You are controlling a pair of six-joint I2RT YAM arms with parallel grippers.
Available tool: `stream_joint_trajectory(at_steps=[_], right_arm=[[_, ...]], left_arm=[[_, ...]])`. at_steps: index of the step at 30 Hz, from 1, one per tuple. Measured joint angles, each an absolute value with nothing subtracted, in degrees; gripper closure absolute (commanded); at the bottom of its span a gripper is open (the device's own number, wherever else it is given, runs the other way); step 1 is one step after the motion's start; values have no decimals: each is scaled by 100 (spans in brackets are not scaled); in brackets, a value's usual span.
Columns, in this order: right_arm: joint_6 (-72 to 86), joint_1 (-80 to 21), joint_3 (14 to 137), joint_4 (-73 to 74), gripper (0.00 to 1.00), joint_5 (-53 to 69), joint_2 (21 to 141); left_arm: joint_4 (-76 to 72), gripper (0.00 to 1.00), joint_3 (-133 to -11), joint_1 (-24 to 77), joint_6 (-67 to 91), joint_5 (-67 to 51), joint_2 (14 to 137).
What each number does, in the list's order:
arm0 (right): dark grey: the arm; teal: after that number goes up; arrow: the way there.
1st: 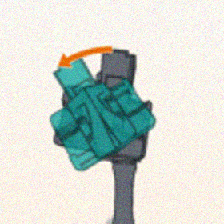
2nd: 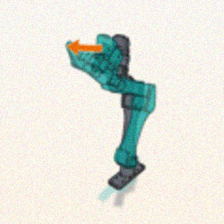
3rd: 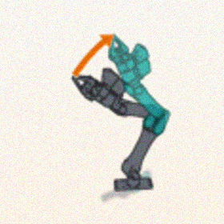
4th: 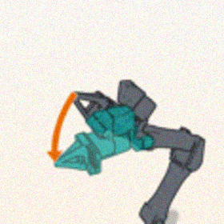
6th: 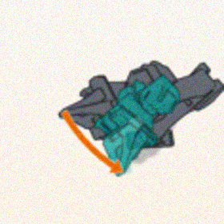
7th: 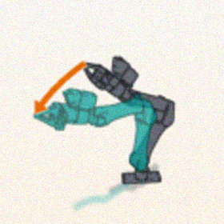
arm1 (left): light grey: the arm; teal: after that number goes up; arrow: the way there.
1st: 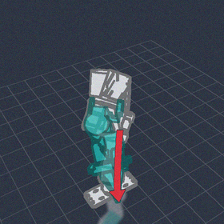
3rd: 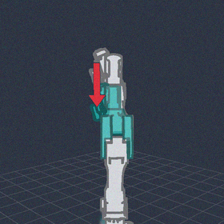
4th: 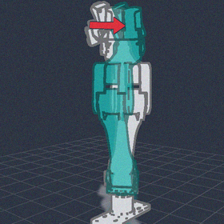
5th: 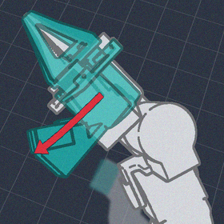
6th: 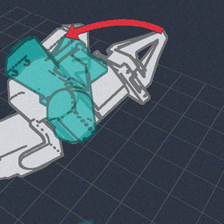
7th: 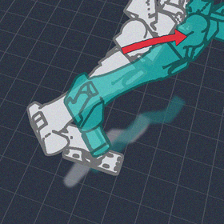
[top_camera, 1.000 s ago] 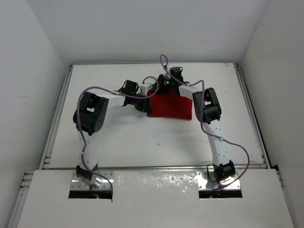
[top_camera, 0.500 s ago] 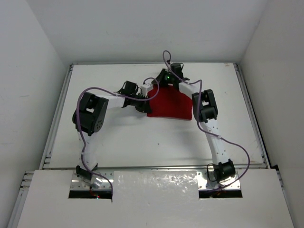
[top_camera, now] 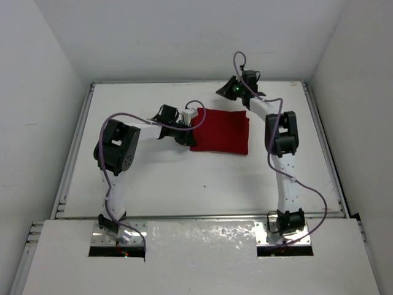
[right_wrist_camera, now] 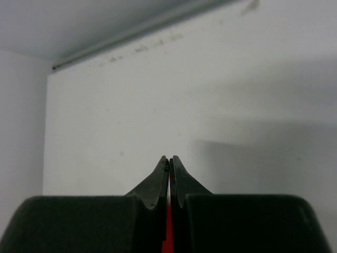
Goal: Fold and stack the t-shirts
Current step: Smooth out wrinkles on the folded tshirt
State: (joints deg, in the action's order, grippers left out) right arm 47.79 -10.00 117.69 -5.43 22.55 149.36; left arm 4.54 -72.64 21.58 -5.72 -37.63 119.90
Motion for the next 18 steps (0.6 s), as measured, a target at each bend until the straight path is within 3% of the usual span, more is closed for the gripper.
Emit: stream_joint_trajectory(at_steps=[4,9,18], right_arm=[[4696,-829,10274,-978,100,2436,13299],[5006,-980,7609,-2600,100,3026,11281],[5964,-1461,5006,-3898,100,3621,11351]], left_arm=[[489,97,-7282,2161,-561,-3752,11990],[528,97,-7306,2163,-554,-3728,11992],[558,97,-7319,2167,-554,-3710,11992]])
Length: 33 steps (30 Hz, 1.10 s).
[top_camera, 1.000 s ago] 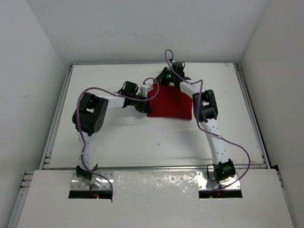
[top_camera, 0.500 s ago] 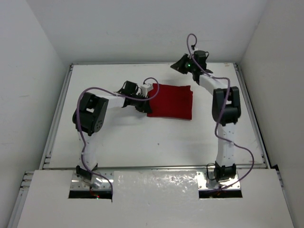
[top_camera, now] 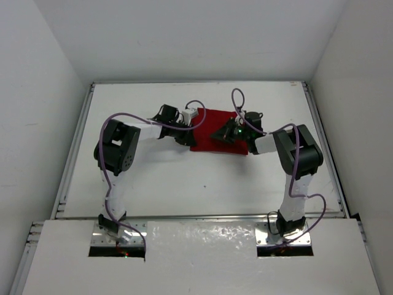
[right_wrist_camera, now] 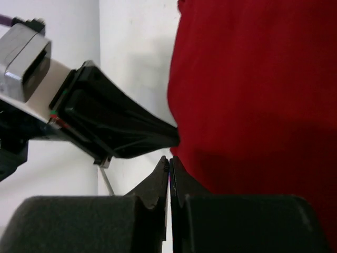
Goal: Fold and stack the t-shirts
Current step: Smooth out wrinkles on the folded tshirt
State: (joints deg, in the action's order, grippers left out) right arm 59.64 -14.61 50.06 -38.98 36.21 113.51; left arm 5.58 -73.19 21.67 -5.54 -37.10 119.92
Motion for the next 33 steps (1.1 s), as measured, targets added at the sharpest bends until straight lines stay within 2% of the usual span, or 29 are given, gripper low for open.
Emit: stream_joint_trajectory(at_steps=[10,19,25,33], right_arm=[[6431,-1096,5181,-4923,100,3601,12147],[5634,-871,5881,-3677,100,3424,12560],[5546,-473,6348,-3420,100,3249,12761],[5408,-69,7592,-2939,100,3065,13421]], left_arm=[[565,97,-7321,2167,-563,-3688,11992],[626,97,-7358,2167,-580,-3669,12001],[628,97,-7360,2167,-582,-3667,12001],[582,97,-7365,2178,-600,-3642,12007]])
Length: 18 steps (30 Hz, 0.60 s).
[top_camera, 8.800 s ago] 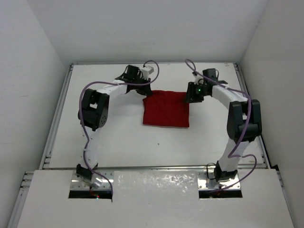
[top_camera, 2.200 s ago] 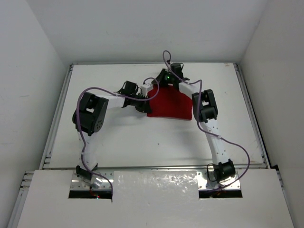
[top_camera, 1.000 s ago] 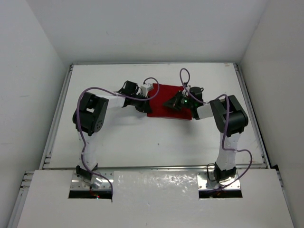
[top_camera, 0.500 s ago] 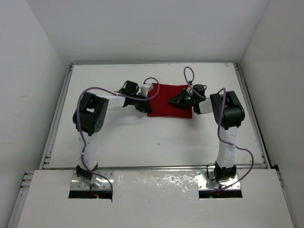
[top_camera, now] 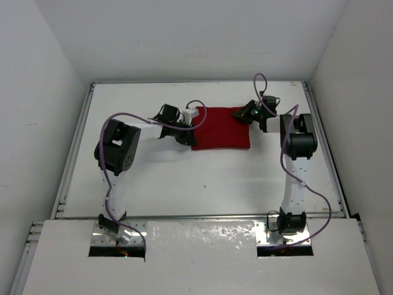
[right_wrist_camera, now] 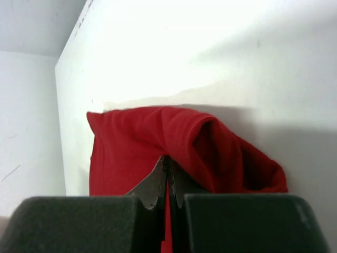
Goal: Fold and stack the t-shirts
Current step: Smooth out wrinkles on the folded tshirt
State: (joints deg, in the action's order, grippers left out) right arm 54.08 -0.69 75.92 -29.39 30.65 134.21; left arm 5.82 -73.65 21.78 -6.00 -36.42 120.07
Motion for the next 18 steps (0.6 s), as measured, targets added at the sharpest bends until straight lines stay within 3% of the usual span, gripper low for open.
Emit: stream_joint_trajectory(at_steps=[18], right_arm=[[4921,482,10060,-1492,100,2469,14497]], left_arm=[[572,94,-7369,2178,-617,-3645,12011]])
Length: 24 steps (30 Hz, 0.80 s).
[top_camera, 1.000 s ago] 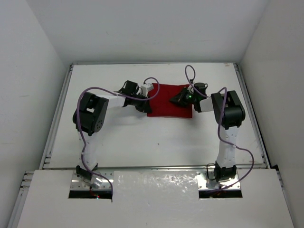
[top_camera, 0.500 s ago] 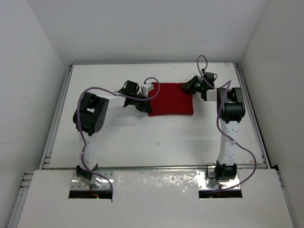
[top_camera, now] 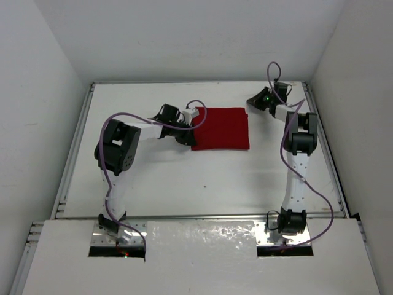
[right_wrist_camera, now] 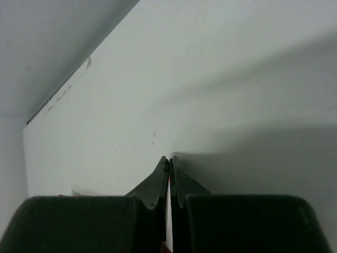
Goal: Fold and stack the t-shirts
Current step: Smooth out wrinkles on the folded tshirt
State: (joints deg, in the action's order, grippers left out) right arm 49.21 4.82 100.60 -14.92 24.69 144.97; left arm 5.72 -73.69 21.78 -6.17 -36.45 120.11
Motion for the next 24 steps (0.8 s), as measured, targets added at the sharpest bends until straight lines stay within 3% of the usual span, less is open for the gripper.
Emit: stream_joint_trajectory(at_steps=[8,16,17,18,19,21,22,24], right_arm=[[4351,539,11128,-309,100,2200,14488],[3612,543,10276,945,100,1118,13216],[3533,545,10110,1057,100,930,13017],[3430,545,9922,1168,100,725,12807],[3352,550,9762,1260,100,554,12626],[3175,550,9459,1468,100,211,12287],[3085,550,9288,1507,100,56,12123],[2910,550,8925,1649,95,-235,11813]], left_arm=[[947,84,-7721,2178,-543,-3616,12101],[1417,70,-8630,2161,-309,-3367,12108],[1505,60,-8818,2161,-281,-3367,12108],[1619,58,-9052,2161,-244,-3365,12108],[1708,50,-9297,2161,-209,-3367,12108],[1806,34,-9791,2156,-115,-3363,12103],[1826,17,-9994,2154,-84,-3363,12097],[1837,5,-10259,2126,-10,-3343,11977]])
